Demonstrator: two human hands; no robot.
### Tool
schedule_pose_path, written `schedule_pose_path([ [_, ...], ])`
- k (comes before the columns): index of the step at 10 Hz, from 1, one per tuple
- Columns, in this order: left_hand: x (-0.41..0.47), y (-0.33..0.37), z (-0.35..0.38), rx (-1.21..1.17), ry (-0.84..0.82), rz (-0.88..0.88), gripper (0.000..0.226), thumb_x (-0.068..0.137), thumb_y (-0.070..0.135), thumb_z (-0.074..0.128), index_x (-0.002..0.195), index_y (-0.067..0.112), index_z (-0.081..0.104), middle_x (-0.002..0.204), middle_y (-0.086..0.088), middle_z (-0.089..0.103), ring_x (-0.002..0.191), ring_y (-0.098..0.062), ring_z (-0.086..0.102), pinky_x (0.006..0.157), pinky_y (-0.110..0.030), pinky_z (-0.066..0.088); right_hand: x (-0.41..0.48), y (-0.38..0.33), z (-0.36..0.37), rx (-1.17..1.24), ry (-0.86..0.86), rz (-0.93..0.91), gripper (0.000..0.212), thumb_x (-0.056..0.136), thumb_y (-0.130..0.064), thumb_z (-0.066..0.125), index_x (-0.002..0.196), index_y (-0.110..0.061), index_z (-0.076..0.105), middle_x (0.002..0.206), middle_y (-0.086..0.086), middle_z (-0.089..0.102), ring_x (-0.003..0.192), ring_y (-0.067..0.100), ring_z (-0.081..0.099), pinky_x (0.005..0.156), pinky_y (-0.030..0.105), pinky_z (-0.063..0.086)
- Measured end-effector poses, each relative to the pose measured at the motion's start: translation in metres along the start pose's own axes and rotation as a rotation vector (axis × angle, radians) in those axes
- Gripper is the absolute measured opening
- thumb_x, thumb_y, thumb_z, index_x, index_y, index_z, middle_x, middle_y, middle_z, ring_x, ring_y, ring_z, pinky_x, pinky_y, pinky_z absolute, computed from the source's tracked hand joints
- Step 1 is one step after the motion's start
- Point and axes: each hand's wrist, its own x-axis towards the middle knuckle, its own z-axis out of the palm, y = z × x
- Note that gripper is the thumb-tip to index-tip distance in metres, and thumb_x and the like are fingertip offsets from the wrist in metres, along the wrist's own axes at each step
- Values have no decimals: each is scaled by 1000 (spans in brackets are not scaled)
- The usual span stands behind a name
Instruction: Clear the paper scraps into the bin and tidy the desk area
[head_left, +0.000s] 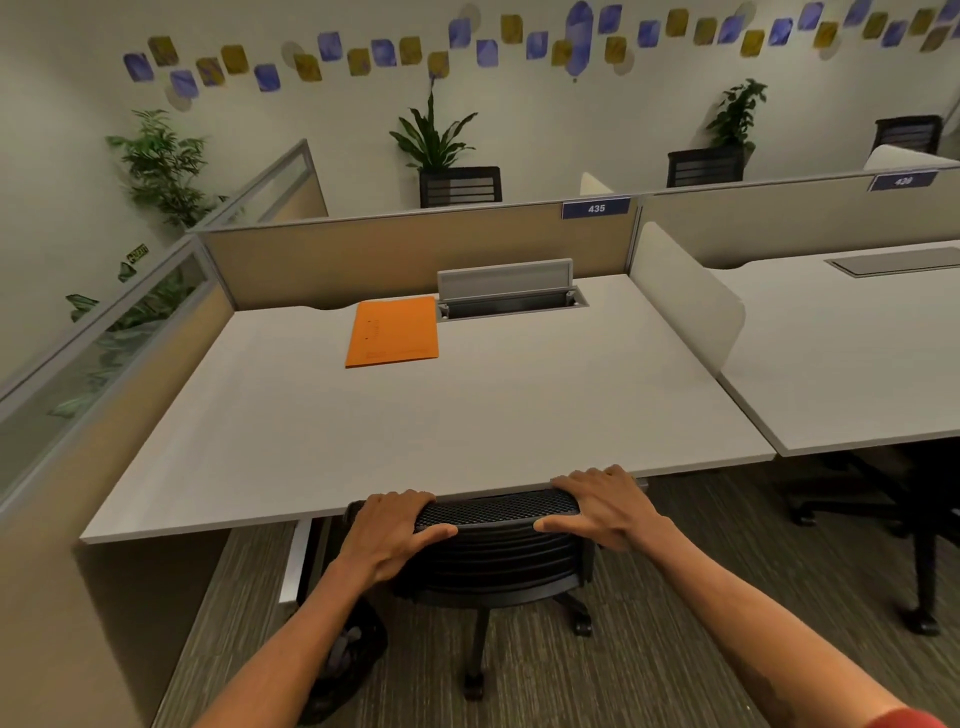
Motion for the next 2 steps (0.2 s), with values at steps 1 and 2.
schedule_pose_path([
  [1,-5,14,-10,-31,-51,-56,73,93,75,26,141,25,48,137,2,57,126,-20,52,109,-38,36,-12,-18,-12,127,-34,52,97,79,-93,11,156,-34,22,159,0,34,147,20,31,122,51,17],
  [2,-3,21,-20,-10,-95,-65,68,99,64,25,149,20,40,150,-2,47,138,-21,42,117,-39,28,-13,-31,-17,186,16,59,93,83,-88,5,158,-34,11,166,-2,16,154,17,12,126,49,5],
])
